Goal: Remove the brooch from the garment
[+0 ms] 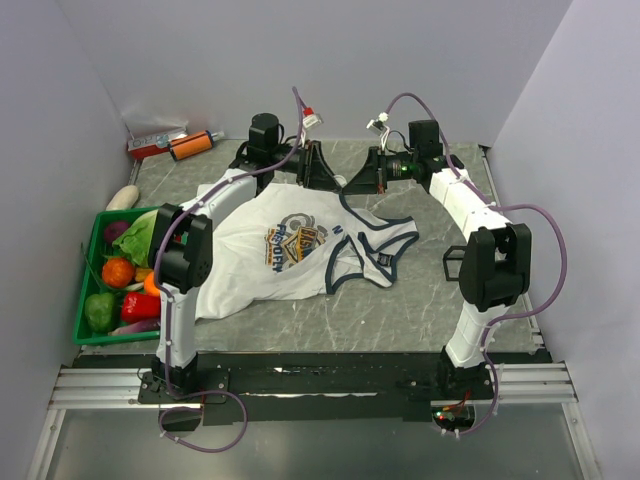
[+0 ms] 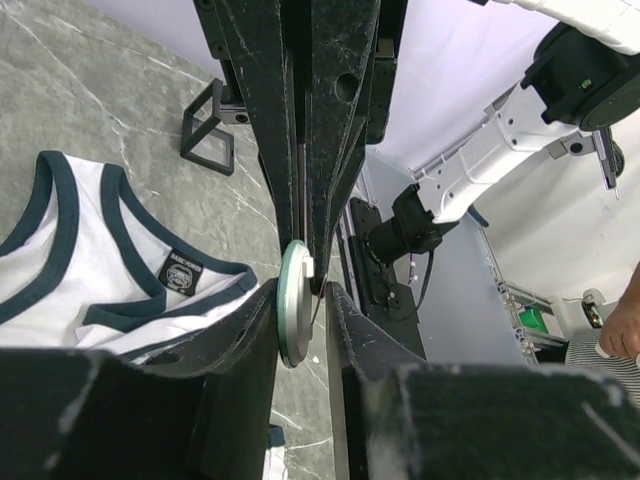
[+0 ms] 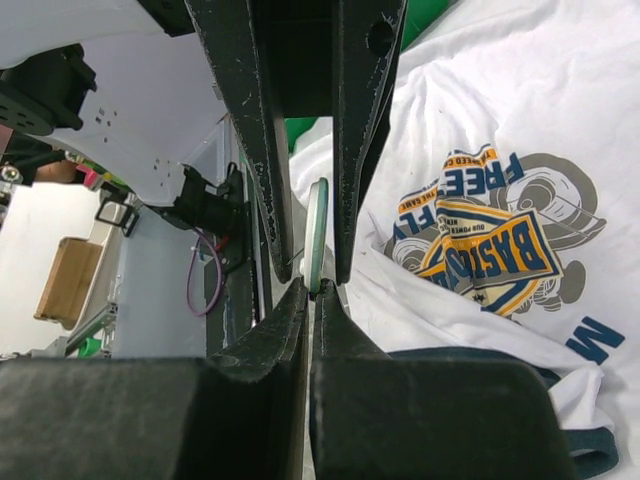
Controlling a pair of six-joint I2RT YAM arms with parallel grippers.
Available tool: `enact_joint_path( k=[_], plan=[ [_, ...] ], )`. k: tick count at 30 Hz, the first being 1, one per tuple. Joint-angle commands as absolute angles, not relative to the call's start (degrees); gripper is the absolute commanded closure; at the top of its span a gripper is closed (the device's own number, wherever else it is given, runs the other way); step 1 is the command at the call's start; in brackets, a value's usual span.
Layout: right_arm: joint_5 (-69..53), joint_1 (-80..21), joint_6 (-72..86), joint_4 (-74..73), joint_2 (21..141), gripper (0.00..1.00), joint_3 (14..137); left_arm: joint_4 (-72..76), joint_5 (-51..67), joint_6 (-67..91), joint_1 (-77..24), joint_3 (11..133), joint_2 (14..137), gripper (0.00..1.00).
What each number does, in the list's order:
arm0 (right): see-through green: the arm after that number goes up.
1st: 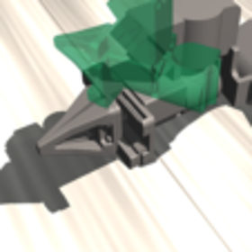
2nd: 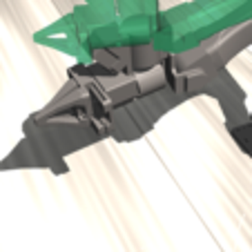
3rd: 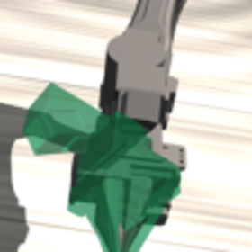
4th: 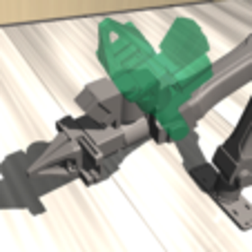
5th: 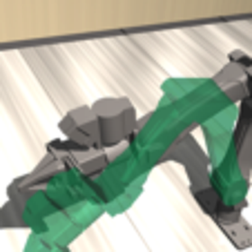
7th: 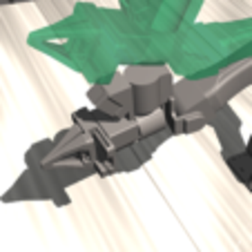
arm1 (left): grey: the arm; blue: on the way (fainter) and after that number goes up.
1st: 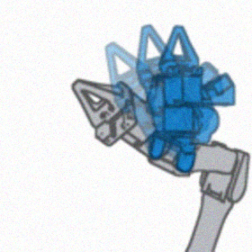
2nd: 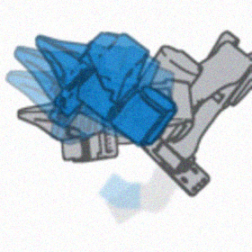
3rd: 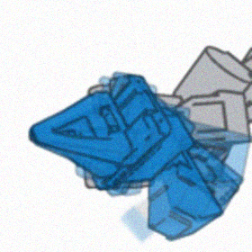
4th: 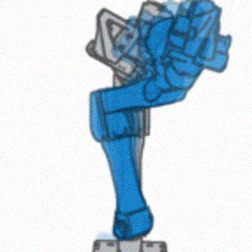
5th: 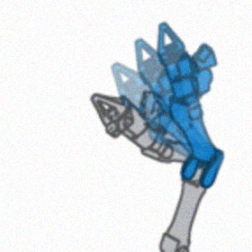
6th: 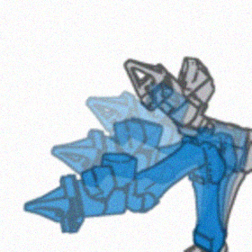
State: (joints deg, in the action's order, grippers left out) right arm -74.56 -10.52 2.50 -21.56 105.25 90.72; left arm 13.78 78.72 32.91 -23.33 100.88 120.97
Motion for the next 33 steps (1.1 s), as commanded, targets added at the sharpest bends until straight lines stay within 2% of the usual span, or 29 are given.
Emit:
enact_joint_path(
  k=[1,4,11,21,25,33],
  plan=[
    [-74.62,-11.07,2.11,-19.69,104.59,1.0,93.08,15.47,80.68,33.31,-23.55,100.9,121.03,0.7],
    [-74.53,-11.07,1.93,-19.77,104.5,1.0,93.08,15.29,80.68,33.22,-23.47,100.81,121.03,0.7],
    [-74.62,-11.07,0.53,-21.09,104.41,1.0,93.25,15.21,80.33,33.14,-23.47,100.63,121.03,0.78],
    [-73.48,-13.18,-9.14,-28.64,103.54,1.0,95.27,13.62,78.49,32.87,-23.38,100.55,121.29,0.86],
    [-73.48,-13.45,-9.31,-28.56,103.36,1.0,94.92,13.01,77.7,32.78,-23.2,100.55,121.29,0.82],
    [-73.3,-13.8,-11.51,-30.23,103.27,1.0,96.15,12.04,76.2,32.87,-22.94,100.02,121.29,0.83]
  ],
)
